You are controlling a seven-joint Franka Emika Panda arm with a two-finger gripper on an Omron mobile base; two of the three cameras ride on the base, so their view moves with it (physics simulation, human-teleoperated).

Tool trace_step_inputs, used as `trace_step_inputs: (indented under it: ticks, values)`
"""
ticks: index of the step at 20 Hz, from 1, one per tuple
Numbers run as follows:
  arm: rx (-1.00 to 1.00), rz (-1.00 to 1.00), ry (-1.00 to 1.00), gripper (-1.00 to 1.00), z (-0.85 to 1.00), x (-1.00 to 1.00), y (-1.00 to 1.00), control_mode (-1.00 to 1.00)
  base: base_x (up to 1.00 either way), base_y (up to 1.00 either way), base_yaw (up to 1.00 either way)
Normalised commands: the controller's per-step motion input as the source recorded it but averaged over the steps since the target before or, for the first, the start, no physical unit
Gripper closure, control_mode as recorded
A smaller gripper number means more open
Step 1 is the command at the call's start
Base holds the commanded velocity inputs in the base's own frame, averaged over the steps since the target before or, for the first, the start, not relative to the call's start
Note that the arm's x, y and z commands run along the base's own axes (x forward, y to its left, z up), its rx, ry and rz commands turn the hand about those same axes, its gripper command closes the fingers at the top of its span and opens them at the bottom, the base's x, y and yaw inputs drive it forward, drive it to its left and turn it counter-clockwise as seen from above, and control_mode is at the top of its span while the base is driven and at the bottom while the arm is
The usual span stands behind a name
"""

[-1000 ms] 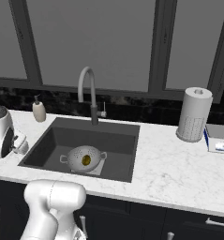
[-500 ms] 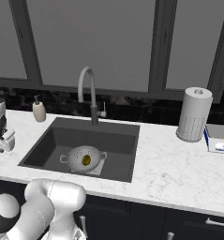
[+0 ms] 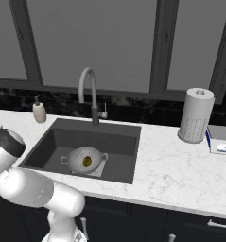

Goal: Put the colander in the sink, put the kiwi, kiwi in the colander, and turn on the sink faucet and pour water over the colander.

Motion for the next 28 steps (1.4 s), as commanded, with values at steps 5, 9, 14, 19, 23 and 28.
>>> trace_step_inputs:
  ticks: [5, 9, 14, 19, 23, 28]
  values:
    - [-0.15, -0.01, 0.0, -1.0, -0.24, 0.34, 0.4, -1.0, 0.0, 0.0, 0.0]
    - [-0.01, -0.03, -0.01, -1.0, -0.3, 0.24, 0.36, -1.0, 0.0, 0.0, 0.0]
    - [0.0, -0.05, 0.0, -1.0, -0.23, 0.06, 0.19, -1.0, 0.0, 0.0, 0.0]
    - [0.0, -0.06, -0.01, -1.0, -0.22, 0.03, 0.12, -1.0, 0.0, 0.0, 0.0]
    - [0.0, -0.02, 0.0, -1.0, -0.29, 0.05, 0.04, -1.0, 0.0, 0.0, 0.0]
    - [0.0, 0.0, 0.0, -1.0, -0.35, -0.01, 0.0, -1.0, 0.0, 0.0, 0.0]
